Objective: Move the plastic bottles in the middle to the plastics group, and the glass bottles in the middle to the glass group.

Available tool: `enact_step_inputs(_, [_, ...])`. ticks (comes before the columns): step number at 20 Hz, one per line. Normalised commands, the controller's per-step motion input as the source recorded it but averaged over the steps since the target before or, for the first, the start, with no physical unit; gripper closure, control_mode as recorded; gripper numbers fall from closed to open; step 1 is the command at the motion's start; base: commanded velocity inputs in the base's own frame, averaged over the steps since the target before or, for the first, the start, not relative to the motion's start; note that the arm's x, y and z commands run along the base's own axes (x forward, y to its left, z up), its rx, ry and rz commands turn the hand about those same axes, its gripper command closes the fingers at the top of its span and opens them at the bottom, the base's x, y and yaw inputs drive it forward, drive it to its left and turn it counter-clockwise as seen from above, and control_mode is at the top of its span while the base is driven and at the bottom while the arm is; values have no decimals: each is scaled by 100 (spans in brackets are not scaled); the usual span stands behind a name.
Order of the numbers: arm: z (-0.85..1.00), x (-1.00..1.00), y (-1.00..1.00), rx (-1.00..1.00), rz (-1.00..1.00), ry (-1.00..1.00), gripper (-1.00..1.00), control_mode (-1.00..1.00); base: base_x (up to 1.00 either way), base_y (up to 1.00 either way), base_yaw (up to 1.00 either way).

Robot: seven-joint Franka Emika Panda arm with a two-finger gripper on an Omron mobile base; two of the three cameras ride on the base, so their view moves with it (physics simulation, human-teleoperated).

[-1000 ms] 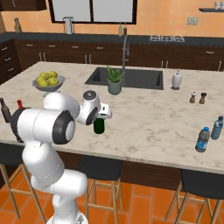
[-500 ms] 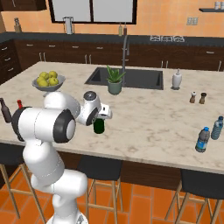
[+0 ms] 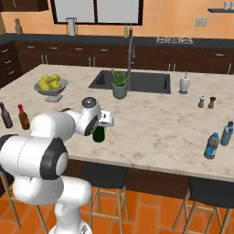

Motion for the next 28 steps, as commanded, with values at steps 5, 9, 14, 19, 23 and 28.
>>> enact_step_inputs(5, [48, -37, 87, 0, 25, 0, 100, -100, 0, 0, 0])
enact_step_inputs(9, [26, -5, 100, 0, 25, 2, 100, -100, 0, 0, 0])
enact_step_inputs(14, [5, 0, 100, 0, 20, 0, 100, -100, 0, 0, 0])
enact_step_inputs(19, [0, 0, 100, 0, 18, 0, 100, -100, 0, 0, 0])
enact_step_inputs(23, [0, 0, 100, 0, 16, -2, 100, -100, 0, 0, 0])
enact_step_inputs(28, [0, 0, 94, 0, 11, -3, 100, -100, 0, 0, 0])
